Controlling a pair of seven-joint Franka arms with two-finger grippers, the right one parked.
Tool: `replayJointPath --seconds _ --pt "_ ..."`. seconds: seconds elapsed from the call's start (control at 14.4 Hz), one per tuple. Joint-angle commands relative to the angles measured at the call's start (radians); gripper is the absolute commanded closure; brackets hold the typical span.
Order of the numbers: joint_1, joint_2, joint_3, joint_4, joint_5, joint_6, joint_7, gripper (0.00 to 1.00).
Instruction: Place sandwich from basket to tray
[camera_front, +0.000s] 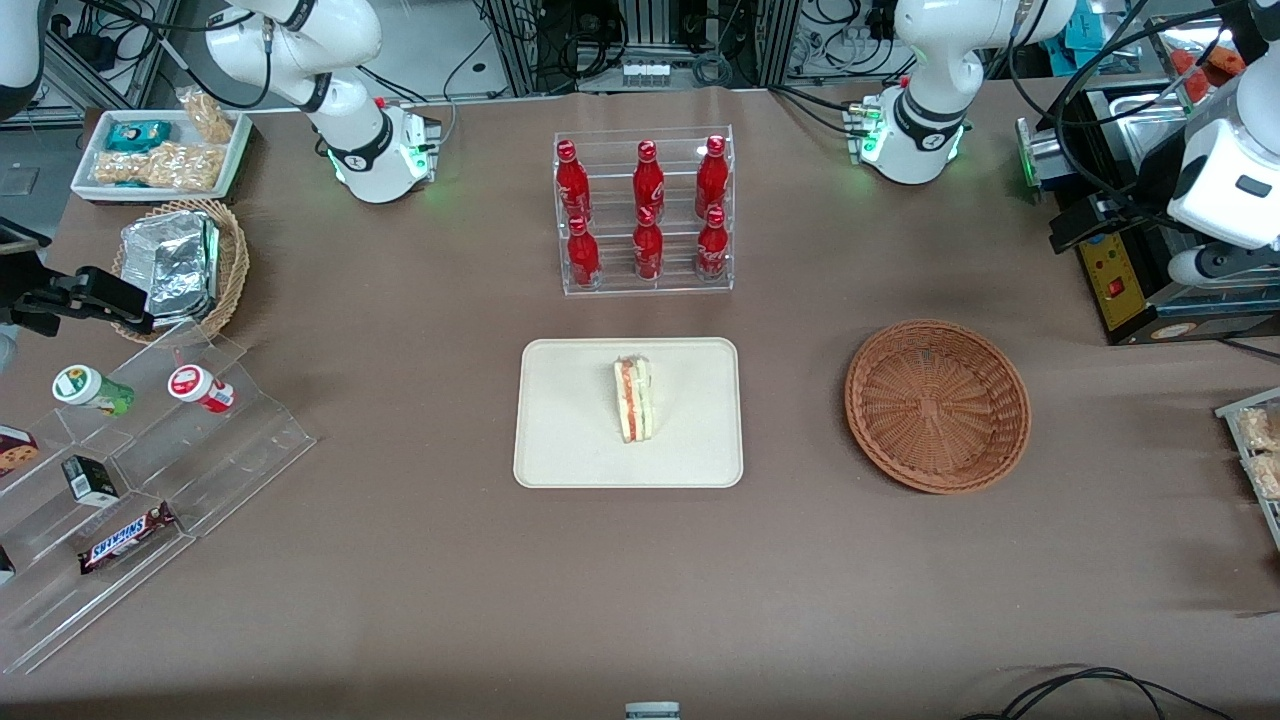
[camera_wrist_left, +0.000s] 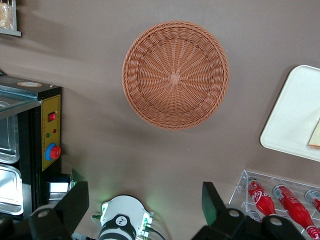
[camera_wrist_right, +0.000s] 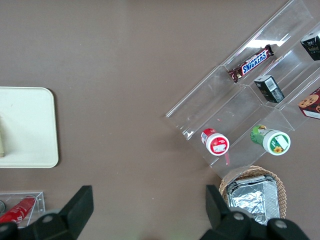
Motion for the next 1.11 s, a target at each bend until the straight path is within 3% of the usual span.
replayJointPath --seconds 0.0,0.35,1.04 --pt "-0.002 -0.026 0.001 -0.017 -0.008 -0.012 0.017 0.00" --pt "-0.002 -0.023 0.003 -0.013 -0.003 0.001 0.189 0.00" --pt "-0.003 -0.024 0.003 -0.008 -0.013 0.019 0.179 0.00"
